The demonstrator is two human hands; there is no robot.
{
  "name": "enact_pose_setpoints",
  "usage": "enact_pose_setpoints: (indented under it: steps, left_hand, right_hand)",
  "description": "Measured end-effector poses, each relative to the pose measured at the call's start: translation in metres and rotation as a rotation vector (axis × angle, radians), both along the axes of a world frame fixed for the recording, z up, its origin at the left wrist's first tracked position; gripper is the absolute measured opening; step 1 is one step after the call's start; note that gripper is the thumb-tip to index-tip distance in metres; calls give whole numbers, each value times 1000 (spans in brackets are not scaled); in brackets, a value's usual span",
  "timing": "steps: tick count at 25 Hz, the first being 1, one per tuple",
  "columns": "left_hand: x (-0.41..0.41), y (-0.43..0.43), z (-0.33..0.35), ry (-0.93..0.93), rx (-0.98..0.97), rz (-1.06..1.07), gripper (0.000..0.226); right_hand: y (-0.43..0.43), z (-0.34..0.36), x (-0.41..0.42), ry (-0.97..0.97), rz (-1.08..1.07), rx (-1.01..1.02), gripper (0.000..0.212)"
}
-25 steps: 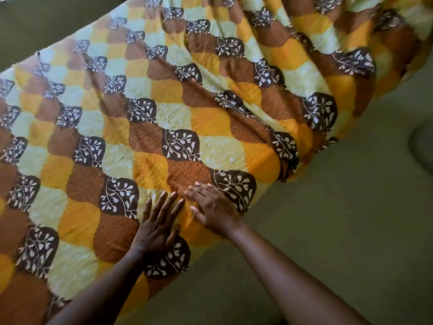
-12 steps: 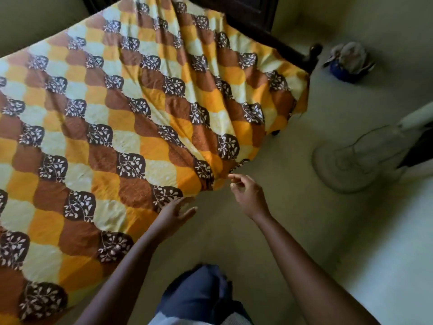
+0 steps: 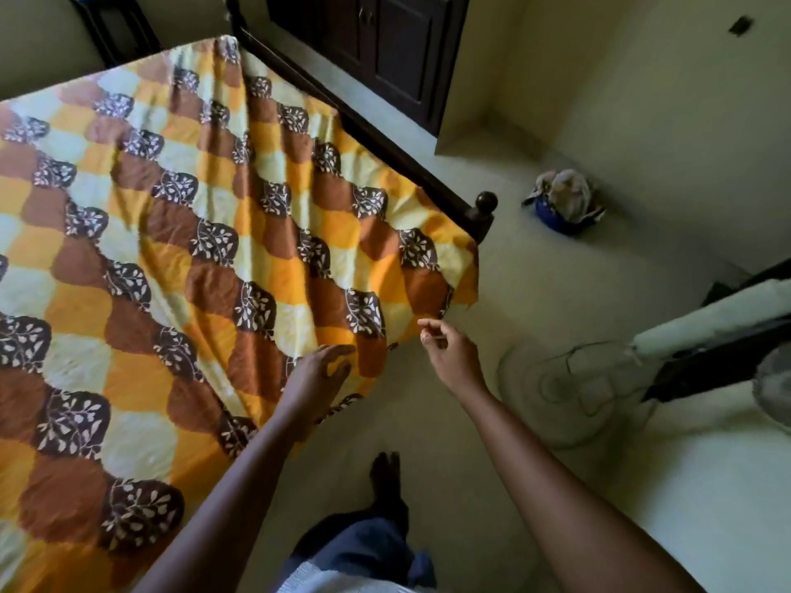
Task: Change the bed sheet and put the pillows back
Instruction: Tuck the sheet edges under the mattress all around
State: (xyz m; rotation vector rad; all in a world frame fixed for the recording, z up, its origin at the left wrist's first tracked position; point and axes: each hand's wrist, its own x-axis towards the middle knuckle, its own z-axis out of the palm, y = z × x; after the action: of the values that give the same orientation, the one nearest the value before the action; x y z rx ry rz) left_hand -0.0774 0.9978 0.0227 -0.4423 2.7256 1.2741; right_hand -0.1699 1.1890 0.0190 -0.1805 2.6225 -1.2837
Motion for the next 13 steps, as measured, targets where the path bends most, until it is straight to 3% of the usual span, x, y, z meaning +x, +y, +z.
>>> enact_pose_setpoints:
  steps: [4,9,13]
  left_hand:
    - [-80,31,-13,-40,-49,133,33]
    - [-140,72,-57,1,-165,235,32]
    - [-180,90,-115,132,-359,215,38]
  right_hand:
    - [25,-8,-79,-32,13,-3,21]
    - [27,-67,-145,-108,-158,-102,22]
    - [24,-147,-177,26,-173,-127,31]
